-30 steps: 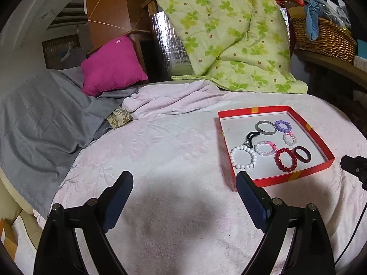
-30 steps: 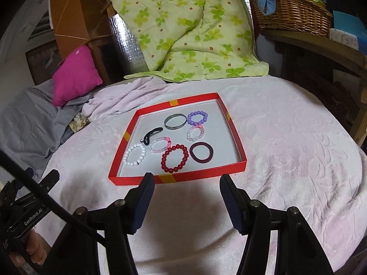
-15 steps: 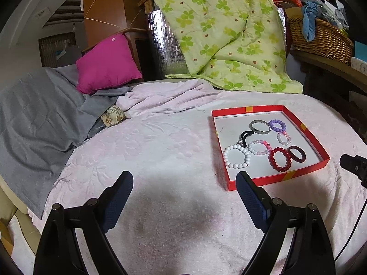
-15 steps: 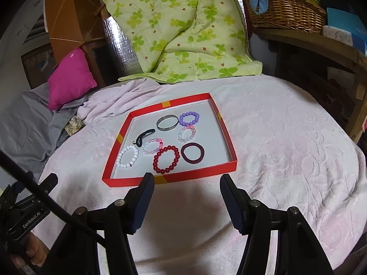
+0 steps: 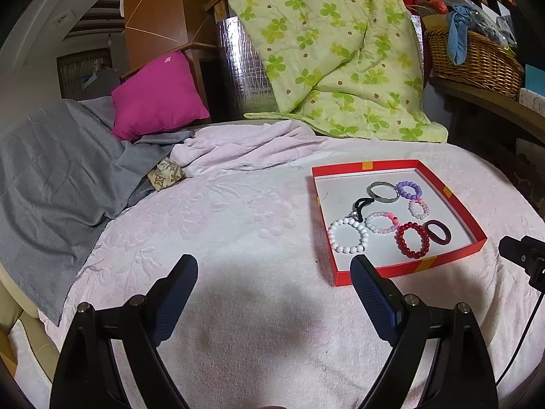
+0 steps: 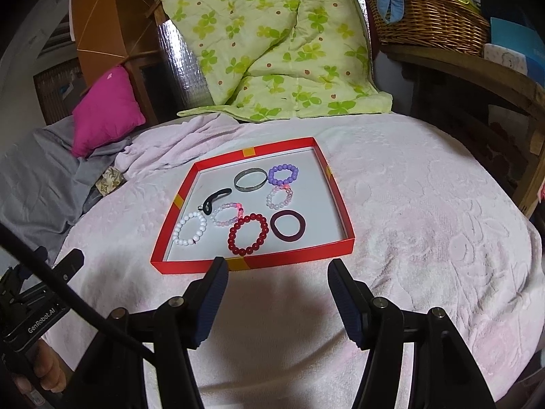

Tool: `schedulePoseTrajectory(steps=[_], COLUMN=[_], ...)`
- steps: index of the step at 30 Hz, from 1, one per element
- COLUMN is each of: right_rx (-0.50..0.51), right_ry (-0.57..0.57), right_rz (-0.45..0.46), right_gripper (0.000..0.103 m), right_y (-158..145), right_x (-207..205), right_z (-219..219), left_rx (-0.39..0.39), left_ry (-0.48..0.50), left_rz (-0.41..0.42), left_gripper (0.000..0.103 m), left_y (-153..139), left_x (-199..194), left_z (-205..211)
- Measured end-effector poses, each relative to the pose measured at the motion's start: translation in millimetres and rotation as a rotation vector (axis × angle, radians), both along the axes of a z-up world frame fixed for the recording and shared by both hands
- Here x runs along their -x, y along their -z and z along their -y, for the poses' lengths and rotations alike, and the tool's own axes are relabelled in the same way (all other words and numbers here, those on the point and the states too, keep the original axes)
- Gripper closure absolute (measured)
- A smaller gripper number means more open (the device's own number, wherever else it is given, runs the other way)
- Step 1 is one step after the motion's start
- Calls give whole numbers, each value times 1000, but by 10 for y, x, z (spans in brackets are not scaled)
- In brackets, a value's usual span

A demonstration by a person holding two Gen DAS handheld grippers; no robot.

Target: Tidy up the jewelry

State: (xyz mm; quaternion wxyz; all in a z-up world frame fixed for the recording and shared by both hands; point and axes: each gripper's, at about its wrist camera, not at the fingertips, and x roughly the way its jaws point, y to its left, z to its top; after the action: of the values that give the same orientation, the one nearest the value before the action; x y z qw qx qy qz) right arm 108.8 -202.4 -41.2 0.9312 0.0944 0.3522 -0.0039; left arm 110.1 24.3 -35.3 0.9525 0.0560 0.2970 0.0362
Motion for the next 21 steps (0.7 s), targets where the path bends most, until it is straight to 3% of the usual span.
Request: schedulePoseTrajectory(steps=[21], right_rx=[1], right_ry=[0], right_rz=[2], right_gripper=[38], right_y=[0], right_x=[9], right_z=[4], left_rx=[-7], left_ry=[10], left_rz=[-5], left_gripper=[12], left_y=[13], left_x=[3], left_z=[9])
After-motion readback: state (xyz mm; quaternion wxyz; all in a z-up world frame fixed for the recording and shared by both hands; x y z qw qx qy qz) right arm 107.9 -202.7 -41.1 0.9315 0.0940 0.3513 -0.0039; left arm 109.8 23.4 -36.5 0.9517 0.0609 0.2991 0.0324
